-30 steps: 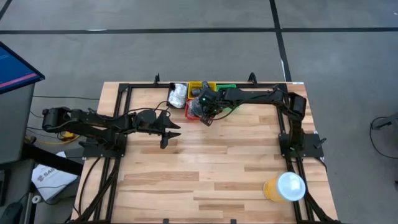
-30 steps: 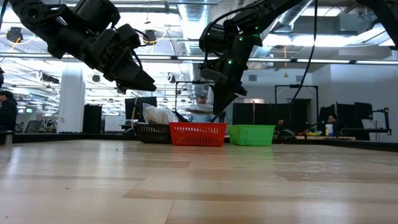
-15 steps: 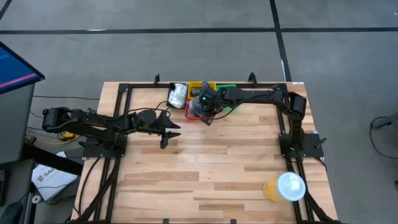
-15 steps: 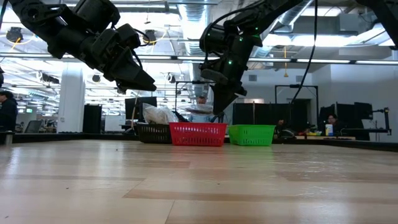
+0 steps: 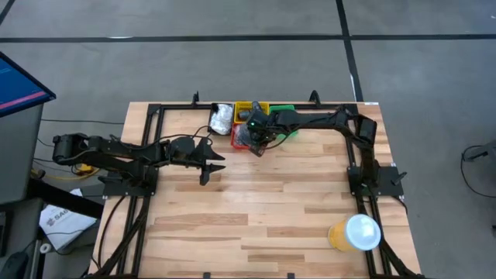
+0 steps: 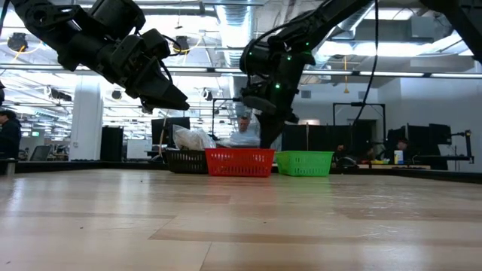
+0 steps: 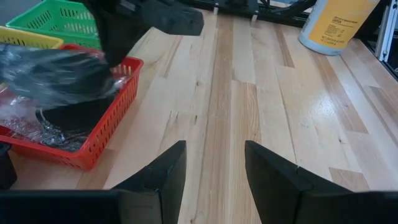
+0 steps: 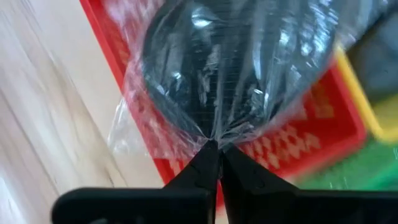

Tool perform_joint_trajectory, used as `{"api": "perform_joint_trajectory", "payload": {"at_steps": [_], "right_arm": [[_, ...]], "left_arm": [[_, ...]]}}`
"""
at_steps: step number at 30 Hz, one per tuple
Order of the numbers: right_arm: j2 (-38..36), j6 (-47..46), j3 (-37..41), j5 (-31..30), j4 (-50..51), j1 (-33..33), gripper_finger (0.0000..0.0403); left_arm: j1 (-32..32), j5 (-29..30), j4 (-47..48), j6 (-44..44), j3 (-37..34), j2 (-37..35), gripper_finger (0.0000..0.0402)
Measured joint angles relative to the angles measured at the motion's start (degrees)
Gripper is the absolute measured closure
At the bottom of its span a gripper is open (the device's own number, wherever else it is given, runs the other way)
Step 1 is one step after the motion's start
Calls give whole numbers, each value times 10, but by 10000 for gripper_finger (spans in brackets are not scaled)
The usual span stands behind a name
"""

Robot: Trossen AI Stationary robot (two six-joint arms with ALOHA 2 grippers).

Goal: Pick & Place Travel size toiletries
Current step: Put the black hairbrush into the red bin, then return to Home Position

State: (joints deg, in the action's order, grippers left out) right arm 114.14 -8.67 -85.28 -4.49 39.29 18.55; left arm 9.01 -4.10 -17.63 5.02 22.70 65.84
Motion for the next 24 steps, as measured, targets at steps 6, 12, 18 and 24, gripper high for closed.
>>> {"api": "perform_joint_trajectory", "payload": {"at_steps": [6,12,18,24], "right_arm": [[5,-3,-2,1,-5,4,354],[4,-1,-2,0,-2,8,296],[4,1,-23,0,34,11,270],[3,16,-62,0,77,16,268]], "left_arm": [[1,0,0,0,0,0,247],[1,0,0,0,0,0,247],[1,0,0,0,0,0,247],[1,0,0,0,0,0,247]]}}
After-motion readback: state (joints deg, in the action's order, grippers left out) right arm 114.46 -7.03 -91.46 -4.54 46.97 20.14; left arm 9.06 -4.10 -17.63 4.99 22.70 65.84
